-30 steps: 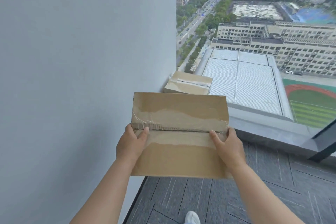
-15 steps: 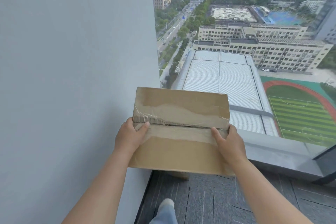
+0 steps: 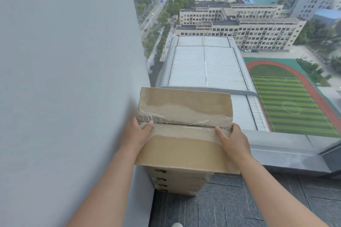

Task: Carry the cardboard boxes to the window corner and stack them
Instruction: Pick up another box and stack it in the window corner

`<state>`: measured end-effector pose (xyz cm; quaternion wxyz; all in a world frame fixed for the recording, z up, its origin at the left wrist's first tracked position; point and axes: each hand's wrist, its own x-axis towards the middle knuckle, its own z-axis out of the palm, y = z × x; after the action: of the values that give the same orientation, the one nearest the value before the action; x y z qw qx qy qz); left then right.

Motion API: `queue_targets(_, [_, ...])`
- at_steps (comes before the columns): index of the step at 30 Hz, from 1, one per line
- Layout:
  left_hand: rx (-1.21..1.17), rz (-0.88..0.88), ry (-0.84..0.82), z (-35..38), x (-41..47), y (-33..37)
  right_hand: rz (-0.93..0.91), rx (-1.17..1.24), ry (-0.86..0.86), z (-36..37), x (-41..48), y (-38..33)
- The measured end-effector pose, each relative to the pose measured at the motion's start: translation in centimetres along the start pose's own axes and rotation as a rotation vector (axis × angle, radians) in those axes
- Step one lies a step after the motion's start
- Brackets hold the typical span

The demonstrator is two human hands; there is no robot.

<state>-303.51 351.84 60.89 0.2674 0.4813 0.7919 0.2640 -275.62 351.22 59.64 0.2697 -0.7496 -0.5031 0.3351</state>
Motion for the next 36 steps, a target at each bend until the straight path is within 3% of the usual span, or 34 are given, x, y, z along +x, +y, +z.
queue_targets(9, [0.063,-0.057,-0.065,1.5,4.1,1.2,0.124,-0.08,-0.095,1.3,4.5,-0.8])
queue_targets(36, [0.194,-0.138,-0.152,5.5,7.9,-1.5,0.196,-0.103,-0.122,4.4,7.5,0.7])
